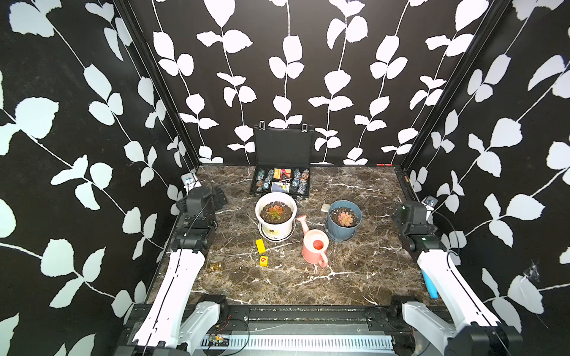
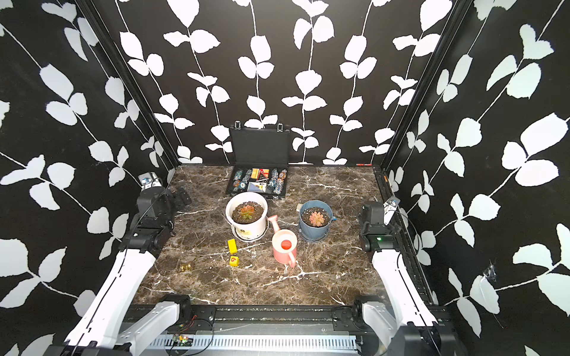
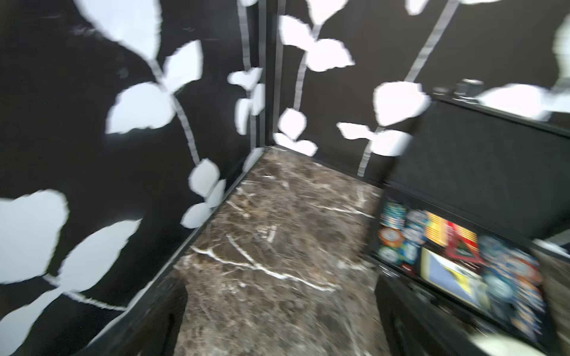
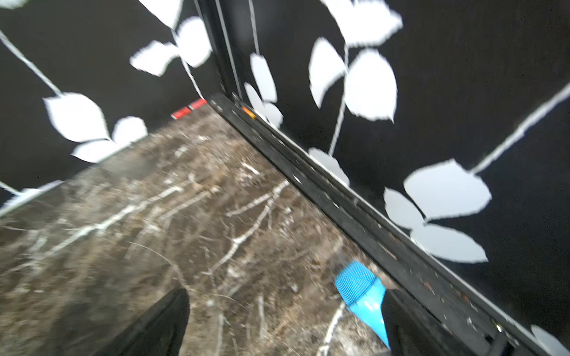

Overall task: Water the succulent around the soil edge
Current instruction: Reset both arms

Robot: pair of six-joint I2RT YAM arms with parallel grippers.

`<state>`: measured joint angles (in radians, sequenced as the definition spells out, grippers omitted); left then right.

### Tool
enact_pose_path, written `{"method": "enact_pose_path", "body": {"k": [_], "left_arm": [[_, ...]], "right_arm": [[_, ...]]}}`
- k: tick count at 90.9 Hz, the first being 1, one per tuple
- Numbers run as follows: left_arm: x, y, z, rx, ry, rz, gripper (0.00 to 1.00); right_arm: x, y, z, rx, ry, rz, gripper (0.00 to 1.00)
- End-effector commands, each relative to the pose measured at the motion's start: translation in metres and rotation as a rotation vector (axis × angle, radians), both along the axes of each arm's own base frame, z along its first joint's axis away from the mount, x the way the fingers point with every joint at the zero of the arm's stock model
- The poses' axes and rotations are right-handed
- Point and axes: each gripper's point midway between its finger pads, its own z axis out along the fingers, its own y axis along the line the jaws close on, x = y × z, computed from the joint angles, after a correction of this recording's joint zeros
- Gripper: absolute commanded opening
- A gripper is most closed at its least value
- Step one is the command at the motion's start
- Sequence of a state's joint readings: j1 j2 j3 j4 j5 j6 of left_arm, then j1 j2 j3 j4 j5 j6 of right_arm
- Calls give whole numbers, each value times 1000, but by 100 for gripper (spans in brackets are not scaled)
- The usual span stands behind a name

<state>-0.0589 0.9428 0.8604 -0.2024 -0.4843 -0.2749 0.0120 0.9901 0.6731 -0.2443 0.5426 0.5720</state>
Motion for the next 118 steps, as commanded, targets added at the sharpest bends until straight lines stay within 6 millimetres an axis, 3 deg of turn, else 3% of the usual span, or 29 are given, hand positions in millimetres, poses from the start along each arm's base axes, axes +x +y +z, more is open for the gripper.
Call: {"method": "enact_pose_path", "body": {"k": [1,13,28,47,57,76,93,118], "left_arm": [[6,22,-23,62,7,92,99],[8,37,-52,39,58,147,99],[-18,66,-68,48,44,321,99],[-42,82,-75,151,11,427,99],[-48,87,-91,176,73,468,99],[-40,83,-123,174,162,422,99],[-23,67,-150,114,196,305,99],[-6,54,-173,132,241,198,99]], "right_arm": [[0,-14,2,-11,-43,-93,99],[-7,-22,-21,-47,65,-149,99],[9,-15,-48,-117,87,-22,99],[21,0,-43,-213,-73,144,99],[19,10,-38,-322,-142,226,100],[38,36,-51,-379,-97,363,99],[53,83,-54,-355,-144,624,99],[61,97,-55,-365,-209,695,99]]}}
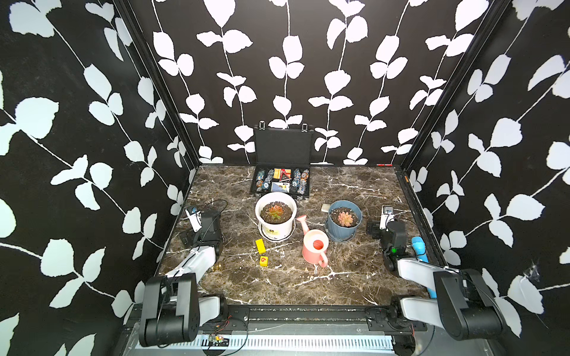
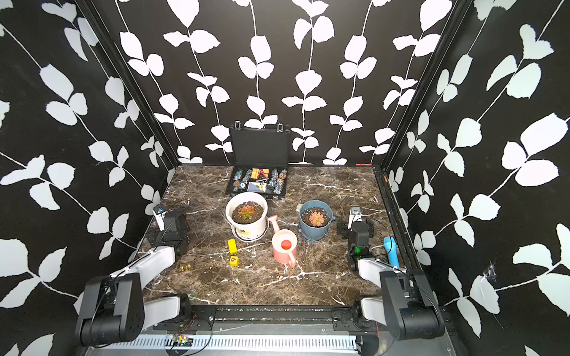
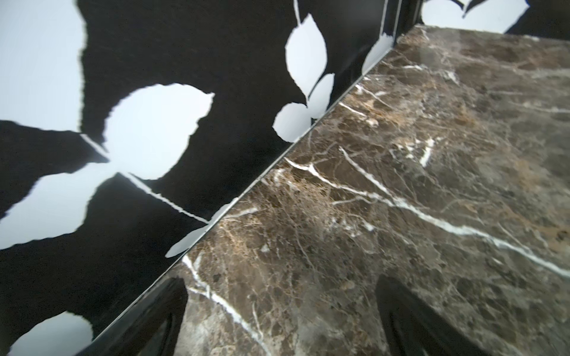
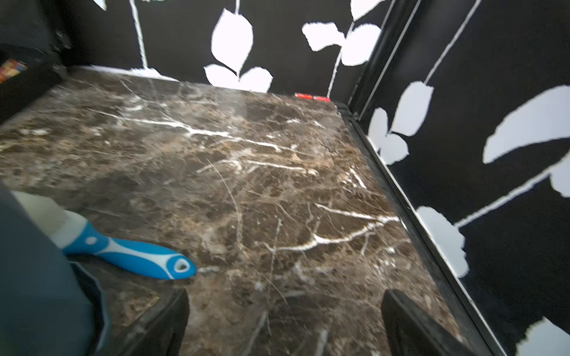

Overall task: Water the succulent around the soil edge
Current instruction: Reset both arms

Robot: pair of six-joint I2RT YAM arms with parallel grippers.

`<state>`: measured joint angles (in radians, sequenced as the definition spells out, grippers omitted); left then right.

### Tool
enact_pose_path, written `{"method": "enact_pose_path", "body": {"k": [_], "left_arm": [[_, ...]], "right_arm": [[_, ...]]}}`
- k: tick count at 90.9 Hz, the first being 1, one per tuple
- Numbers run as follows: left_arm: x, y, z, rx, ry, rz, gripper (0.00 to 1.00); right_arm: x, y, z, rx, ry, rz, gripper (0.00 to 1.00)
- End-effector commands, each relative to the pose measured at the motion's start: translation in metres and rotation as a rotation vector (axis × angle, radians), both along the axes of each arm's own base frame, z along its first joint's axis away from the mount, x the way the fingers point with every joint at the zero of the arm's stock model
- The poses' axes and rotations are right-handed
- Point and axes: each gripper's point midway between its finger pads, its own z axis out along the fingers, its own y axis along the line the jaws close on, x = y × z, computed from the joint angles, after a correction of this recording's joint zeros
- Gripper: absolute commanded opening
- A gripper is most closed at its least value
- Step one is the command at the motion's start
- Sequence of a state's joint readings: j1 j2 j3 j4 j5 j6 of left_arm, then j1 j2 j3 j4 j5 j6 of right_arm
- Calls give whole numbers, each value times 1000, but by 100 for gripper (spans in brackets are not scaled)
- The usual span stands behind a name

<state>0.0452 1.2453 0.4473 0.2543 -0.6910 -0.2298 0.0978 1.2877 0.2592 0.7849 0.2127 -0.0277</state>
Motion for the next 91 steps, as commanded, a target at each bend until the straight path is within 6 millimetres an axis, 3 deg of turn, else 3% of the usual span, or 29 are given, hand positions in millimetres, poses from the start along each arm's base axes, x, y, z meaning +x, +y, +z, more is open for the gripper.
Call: {"method": "enact_pose_path", "body": {"k": [1,32,57,91], "left_arm": [[13,-11,4,-7,-42,-80,99],[36,-45,16,17,-189,-283,99],[47,-74,18,27,-211,-453,99],[29,-53,21,81,-185,-332,99]], "right_arm": [[10,14,17,-5,-98,78,99],[-4,-1,16,5,-200,-5,99],[-9,-3,11,7,-230,-13,99],[-9,-4,8,8,-222,-19,99]]}}
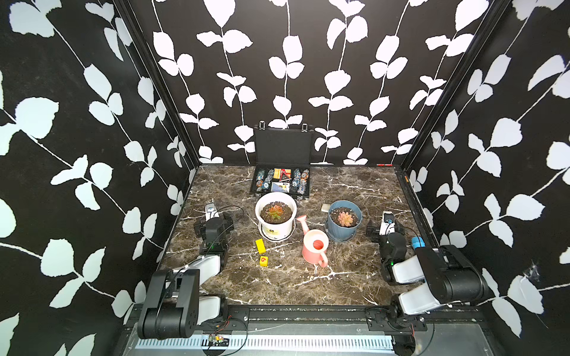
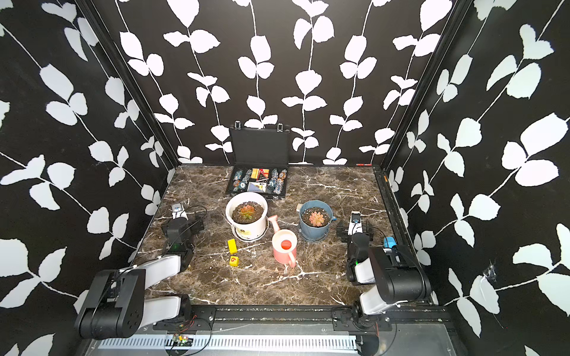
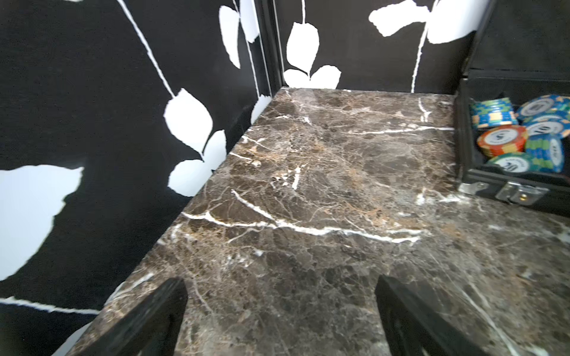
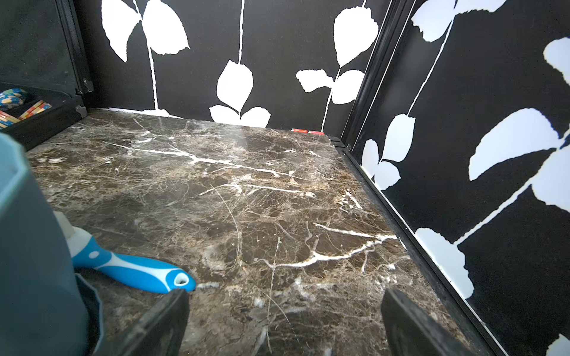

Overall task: Water the succulent around the soil edge
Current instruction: Reset both arms

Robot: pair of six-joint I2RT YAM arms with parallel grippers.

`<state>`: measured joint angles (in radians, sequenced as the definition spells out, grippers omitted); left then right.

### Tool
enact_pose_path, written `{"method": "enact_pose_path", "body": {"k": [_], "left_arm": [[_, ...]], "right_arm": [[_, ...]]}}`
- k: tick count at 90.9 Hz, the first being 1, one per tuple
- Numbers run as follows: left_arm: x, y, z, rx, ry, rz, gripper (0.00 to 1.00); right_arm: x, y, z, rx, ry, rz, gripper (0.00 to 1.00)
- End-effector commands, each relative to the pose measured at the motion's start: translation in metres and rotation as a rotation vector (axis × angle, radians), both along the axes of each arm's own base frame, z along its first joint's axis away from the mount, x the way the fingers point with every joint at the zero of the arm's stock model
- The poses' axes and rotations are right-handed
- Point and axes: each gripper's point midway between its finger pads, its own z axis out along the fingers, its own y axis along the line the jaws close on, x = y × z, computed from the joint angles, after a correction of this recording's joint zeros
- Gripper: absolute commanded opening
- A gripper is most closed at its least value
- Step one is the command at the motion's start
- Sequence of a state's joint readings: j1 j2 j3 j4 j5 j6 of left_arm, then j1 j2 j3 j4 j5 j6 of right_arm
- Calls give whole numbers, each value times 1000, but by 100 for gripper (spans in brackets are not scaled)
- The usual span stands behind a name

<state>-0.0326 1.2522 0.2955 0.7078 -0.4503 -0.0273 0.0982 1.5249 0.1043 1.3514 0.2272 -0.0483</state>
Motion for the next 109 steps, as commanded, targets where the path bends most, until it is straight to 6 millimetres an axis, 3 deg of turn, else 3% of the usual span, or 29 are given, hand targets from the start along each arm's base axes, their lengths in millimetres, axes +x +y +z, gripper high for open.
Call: {"method": "enact_pose_path", "body": {"k": [1,17,40,65,80,109], "left_arm": [[-6,7,6,34,-8,37,99],[2,0,5,6,-21,0,98],[28,-35,5,-7,-79,-209,99],[49,-64,-22,2,-25,-386,99],[56,-65,-25,-11,12,-394,99],[54,-67,-27,20,35,-382,99]], "right_arm": [[1,-1,11,15,-51,-10,99],[1,-3,11,21,-53,-23,99],[1,-13,11,36,-55,-88,99],[21,-28,2,51,23,-179,99],[41,-34,-8,60,161,-201,99],[41,-32,-7,54,159,-192,100]]}}
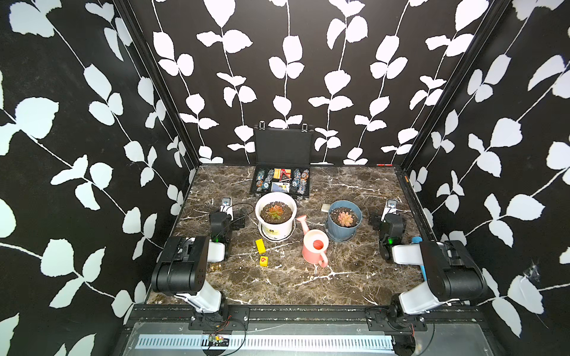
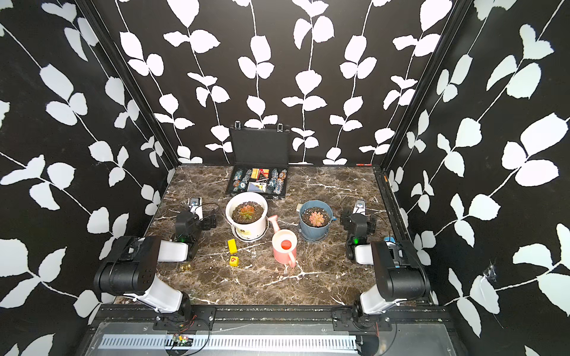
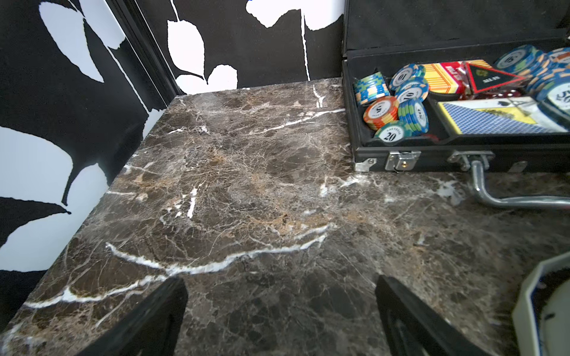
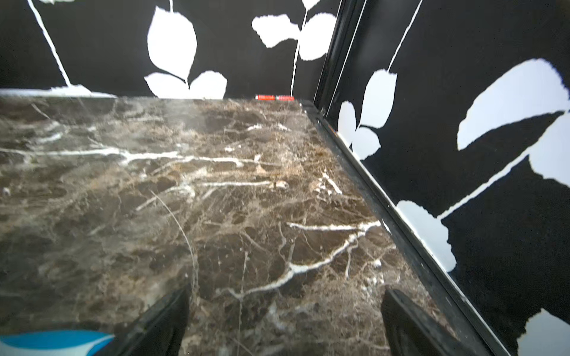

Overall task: Water the succulent around the soil edge
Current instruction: Reset both arms

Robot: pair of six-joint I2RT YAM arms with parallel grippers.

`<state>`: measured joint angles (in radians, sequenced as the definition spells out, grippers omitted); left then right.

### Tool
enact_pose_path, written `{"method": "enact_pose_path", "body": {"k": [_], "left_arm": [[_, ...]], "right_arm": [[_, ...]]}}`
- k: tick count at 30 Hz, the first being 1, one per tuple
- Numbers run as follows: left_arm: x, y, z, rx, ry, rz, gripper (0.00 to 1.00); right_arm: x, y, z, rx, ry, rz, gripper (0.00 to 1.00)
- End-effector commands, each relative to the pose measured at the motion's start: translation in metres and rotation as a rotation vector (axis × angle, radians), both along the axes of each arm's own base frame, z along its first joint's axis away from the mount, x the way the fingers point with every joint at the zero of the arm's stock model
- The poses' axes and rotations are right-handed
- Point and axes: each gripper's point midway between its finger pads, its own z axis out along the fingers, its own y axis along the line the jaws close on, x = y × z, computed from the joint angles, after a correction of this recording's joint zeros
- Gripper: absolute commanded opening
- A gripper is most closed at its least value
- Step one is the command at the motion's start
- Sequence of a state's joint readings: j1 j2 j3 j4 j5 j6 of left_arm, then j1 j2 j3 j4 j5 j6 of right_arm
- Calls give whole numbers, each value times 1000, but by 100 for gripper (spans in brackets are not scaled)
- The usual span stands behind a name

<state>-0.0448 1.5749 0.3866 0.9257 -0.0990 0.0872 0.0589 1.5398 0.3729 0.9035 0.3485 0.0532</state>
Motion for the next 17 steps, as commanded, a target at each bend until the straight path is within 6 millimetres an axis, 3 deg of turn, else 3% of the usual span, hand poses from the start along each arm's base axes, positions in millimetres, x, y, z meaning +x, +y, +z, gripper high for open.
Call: {"method": "enact_pose_path", "body": {"k": [1,17], "left_arm": [[1,-3,8,27,-17,-4,99],[2,-2,8,28,-18,4,99]], "right_arm": [[-1,-1,4,2,-10,-11,99],[0,2,4,-11,-6,-4,99]]}}
